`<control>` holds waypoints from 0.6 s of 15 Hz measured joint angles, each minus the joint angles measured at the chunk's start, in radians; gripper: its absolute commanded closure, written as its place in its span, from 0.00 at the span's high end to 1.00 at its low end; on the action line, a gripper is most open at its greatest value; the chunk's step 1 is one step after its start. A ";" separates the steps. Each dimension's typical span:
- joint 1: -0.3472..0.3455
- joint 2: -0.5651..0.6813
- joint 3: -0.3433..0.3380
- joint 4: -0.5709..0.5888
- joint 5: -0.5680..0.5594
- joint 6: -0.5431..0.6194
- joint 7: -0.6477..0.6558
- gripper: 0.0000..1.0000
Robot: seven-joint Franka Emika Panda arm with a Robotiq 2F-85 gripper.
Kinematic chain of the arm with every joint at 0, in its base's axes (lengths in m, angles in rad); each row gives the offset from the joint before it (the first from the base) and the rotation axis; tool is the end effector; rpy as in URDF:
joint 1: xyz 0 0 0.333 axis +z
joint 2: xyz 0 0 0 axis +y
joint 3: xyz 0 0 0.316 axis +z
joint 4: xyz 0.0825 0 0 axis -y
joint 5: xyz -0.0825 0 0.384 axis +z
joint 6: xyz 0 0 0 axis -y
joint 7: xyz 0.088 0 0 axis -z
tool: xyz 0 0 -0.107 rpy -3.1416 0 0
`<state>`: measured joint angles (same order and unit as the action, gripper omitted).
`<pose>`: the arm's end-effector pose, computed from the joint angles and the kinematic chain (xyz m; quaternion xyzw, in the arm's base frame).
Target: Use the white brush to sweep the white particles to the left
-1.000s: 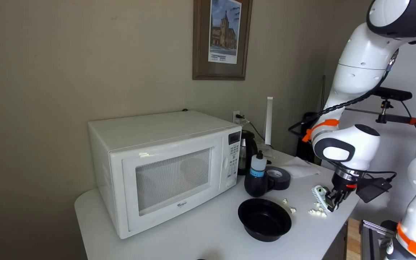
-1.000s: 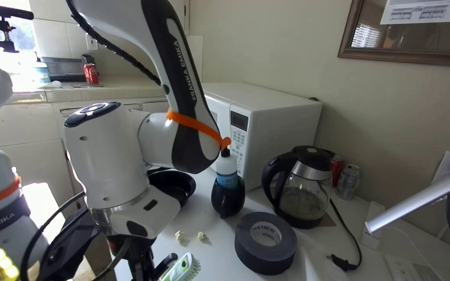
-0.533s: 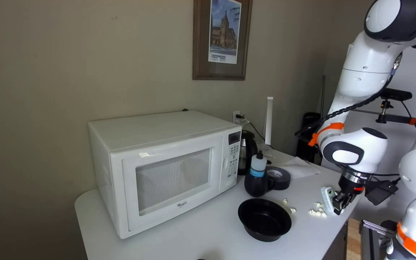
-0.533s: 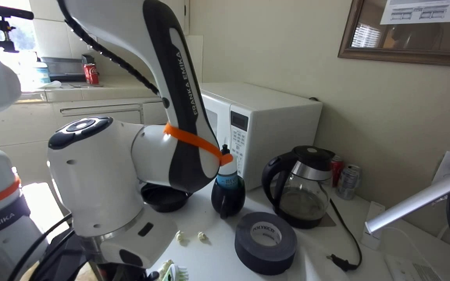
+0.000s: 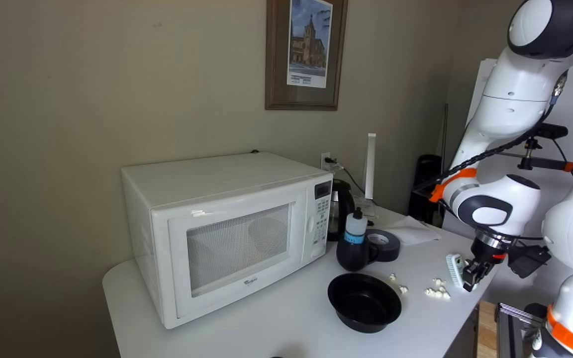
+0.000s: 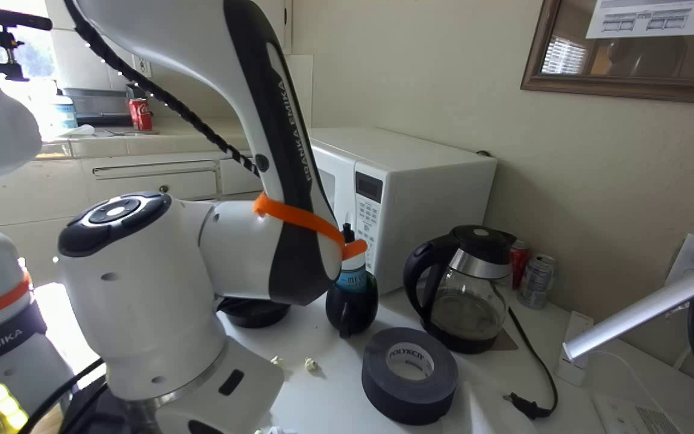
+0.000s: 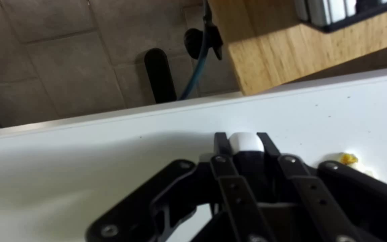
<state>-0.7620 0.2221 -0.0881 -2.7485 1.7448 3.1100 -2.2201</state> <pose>0.1341 -0.2833 0.1500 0.9792 -0.1824 0.0734 0.0498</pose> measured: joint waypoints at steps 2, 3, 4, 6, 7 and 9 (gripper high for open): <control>0.009 0.000 0.033 0.001 -0.032 0.001 0.041 0.06; 0.016 0.000 0.049 0.002 -0.048 0.001 0.061 0.06; 0.023 -0.001 0.067 0.002 -0.063 0.002 0.082 0.06; 0.041 -0.001 0.099 0.002 -0.089 0.006 0.116 0.06; 0.050 0.000 0.114 0.002 -0.098 0.009 0.127 0.06; 0.069 -0.001 0.140 0.002 -0.109 0.011 0.142 0.06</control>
<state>-0.6927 0.2215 0.0521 -2.7465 1.6358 3.1209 -2.0784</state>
